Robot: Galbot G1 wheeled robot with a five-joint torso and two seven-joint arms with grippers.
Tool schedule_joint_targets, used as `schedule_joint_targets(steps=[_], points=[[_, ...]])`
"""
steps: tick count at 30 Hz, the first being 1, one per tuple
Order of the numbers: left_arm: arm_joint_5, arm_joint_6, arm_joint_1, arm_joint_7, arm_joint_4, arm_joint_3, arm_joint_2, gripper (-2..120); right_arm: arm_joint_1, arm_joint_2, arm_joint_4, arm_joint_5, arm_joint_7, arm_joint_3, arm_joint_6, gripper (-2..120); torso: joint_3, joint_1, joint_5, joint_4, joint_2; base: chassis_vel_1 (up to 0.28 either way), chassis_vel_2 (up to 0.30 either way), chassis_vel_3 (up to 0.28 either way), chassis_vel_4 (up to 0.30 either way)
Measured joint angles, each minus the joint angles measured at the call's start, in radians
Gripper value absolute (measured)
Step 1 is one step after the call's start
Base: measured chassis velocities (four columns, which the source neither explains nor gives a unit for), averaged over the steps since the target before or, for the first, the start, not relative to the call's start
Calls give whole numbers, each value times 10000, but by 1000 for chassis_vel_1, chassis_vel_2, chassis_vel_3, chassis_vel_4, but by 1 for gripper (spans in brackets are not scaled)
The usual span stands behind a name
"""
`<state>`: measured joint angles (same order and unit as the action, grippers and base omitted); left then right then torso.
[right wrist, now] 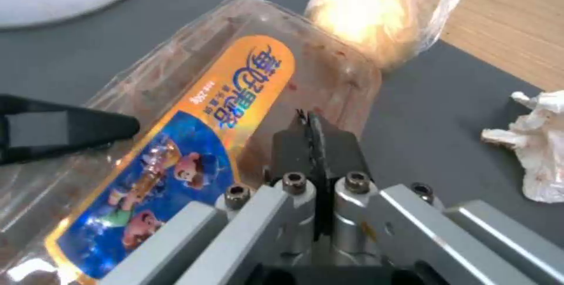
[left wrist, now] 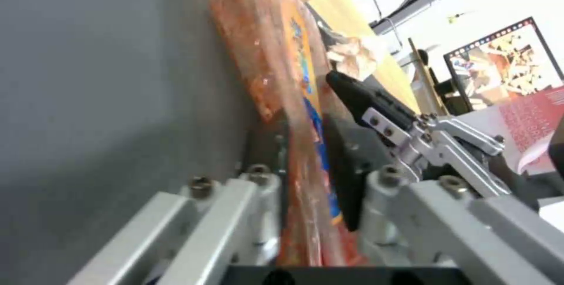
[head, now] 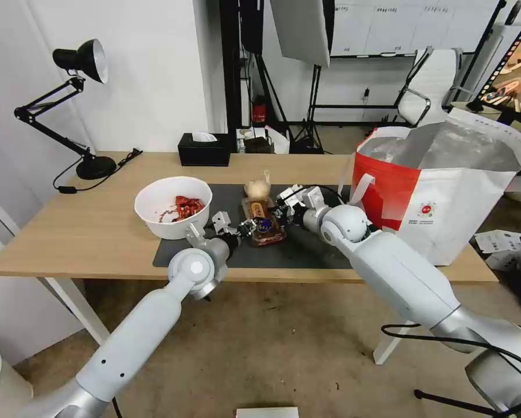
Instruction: Pick up the trash from the table and place it into the takeout bag.
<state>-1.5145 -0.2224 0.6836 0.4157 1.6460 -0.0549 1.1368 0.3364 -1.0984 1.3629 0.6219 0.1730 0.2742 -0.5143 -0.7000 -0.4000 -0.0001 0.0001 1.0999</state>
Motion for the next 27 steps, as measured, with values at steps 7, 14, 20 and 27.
schedule_joint_targets(steps=[7,14,20,27], points=[[83,155,198,-1,458,356,-16,0,867,21,1326,3738,-2701,-976,2463,8,1,0,-1,0,0,0,0,0,0],[760,390,148,87,1750,765,-496,0,3161,1062,4140,3995,-3915,-2520,3909,35,3,1,-1,1,2,0,0,0,0],[1085,516,-904,266,2246,980,-1304,0,6017,2298,6529,2881,-4097,-4129,3916,58,2,3,0,-2,2,0,0,0,0],[1076,542,-3508,-46,1509,-382,-1479,0,9054,2253,7661,287,-3738,-5502,3672,85,2,4,3,1,2,0,0,0,0]])
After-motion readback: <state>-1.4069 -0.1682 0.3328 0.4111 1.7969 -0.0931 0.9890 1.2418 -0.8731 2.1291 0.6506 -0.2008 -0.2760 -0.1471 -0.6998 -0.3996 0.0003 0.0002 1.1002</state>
